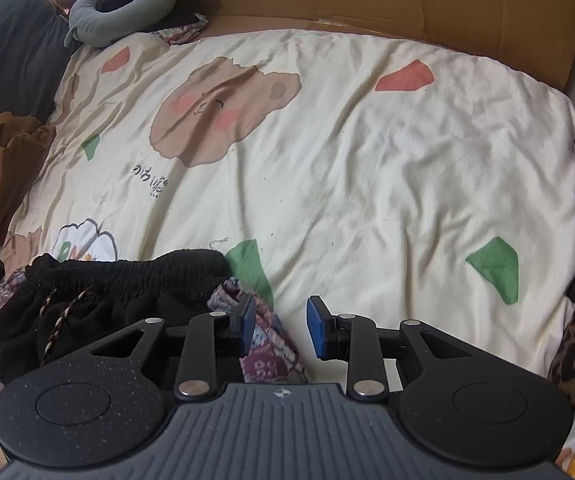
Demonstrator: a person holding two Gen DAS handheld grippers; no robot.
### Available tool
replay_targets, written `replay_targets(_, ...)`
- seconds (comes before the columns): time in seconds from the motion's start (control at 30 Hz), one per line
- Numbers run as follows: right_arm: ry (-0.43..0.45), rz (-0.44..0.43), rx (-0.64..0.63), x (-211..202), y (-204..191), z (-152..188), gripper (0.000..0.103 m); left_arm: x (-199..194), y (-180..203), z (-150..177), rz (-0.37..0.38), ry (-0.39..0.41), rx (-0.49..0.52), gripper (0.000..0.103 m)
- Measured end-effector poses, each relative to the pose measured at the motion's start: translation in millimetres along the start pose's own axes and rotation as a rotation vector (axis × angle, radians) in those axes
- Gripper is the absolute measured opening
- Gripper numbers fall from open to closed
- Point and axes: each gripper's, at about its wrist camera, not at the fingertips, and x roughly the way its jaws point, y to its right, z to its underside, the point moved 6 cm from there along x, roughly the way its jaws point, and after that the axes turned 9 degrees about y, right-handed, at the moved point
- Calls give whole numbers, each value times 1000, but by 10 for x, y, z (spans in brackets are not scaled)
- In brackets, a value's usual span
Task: Fold clothes
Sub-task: 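Move the left gripper to the floral lining at the waistband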
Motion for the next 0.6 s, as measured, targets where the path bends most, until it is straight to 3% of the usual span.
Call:
replay_targets(0.37, -41, -35, -117, 388, -175, -36, 30, 321, -216, 81, -7, -38, 1, 25)
replay_targets(0.6, -79, -52, -167, 514, -253, 55, 30, 487, -224, 216, 32, -97, 2, 34)
